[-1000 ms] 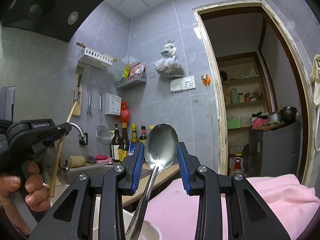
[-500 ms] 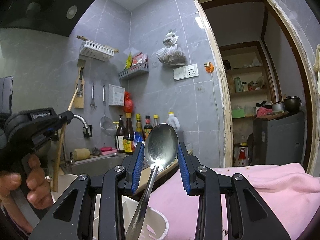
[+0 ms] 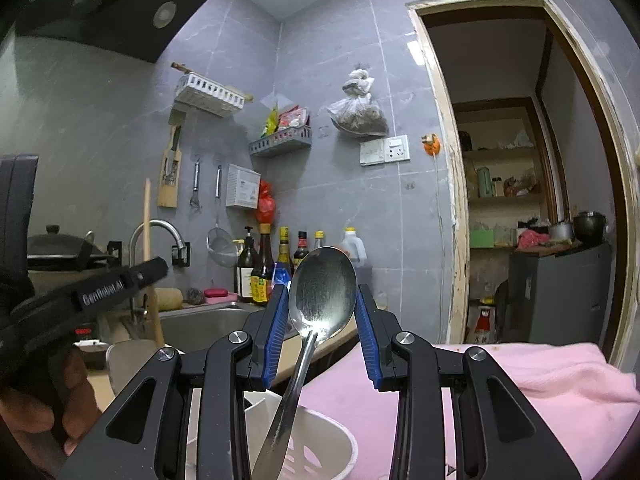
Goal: Organize utensils
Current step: 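Lift the chopstick with the left tool while the right tool carries the spoon to the caddy, then open the right tool to drop the spoon into the caddy while the left tool releases the chopstick there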
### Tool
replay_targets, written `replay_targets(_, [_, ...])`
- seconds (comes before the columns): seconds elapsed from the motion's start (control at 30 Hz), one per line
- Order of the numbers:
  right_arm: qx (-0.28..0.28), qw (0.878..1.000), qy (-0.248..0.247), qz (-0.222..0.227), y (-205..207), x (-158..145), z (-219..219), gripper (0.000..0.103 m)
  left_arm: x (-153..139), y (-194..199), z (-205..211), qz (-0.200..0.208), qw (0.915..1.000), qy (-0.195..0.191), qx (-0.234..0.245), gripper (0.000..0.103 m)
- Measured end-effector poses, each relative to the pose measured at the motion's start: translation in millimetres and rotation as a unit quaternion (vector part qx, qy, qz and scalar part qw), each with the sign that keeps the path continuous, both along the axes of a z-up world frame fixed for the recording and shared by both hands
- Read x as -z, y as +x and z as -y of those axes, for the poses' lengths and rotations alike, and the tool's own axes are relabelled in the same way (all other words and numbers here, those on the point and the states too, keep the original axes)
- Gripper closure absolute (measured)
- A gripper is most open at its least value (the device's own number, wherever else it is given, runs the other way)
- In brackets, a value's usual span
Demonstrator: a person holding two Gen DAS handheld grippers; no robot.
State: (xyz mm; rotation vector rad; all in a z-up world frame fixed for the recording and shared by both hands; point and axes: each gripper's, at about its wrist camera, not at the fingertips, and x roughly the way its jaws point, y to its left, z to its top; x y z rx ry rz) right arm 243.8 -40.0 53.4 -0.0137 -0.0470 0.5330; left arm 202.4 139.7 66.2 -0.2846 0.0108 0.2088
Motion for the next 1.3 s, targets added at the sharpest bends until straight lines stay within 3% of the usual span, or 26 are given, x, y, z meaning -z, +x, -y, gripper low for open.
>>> replay_targets(0.1, [-0.001,1.0,-0.012,0.01,-5,1,-4,0.071,6,0,9,-0.016,0.9995,0.024,0.013,0.098])
replay_targets(0.27, [0.0,1.0,-0.019,0.021,-10,1,-5,0.07,11,-1,6,-0.029,0.9988,0.014,0.037,0.098])
replay_targets(0.33, [-0.001,1.0,-0.019,0.022,-12,1,-5,0.062,11,-1,2,-0.032,0.9984,0.006,0.047,0.097])
replay_targets(0.5, [0.0,0.999,-0.019,0.026,-14,1,-6,0.058,9,-6,-5,-0.034,0.9979,-0.008,0.055,0.091])
replay_targets(0.63, [0.007,0.999,-0.013,0.029,-18,-3,-5,0.05,4,-11,-9,-0.025,0.9975,-0.019,0.063,0.073])
replay_targets(0.8, [0.023,0.999,-0.002,0.029,-25,-12,1,0.034,-1,-14,-11,-0.02,0.9974,-0.018,0.067,0.067])
replay_targets(0.97, [0.049,0.998,0.003,0.029,-39,-20,18,0.022,-5,-16,-8,-0.015,0.9977,-0.012,0.065,0.053])
replay_targets(1.1, [0.083,0.996,0.006,0.018,-50,-25,38,0.014,-10,-22,-2,-0.018,0.9994,0.002,0.03,0.042])
replay_targets(1.2, [0.108,0.994,0.002,0.018,-62,-28,53,0.002,-15,-31,4,-0.014,0.9996,0.024,-0.005,0.031])
replay_targets(1.3, [0.127,0.992,0.002,0.018,-73,-32,69,0.0,-18,-41,12,-0.009,0.9984,0.05,-0.025,0.022])
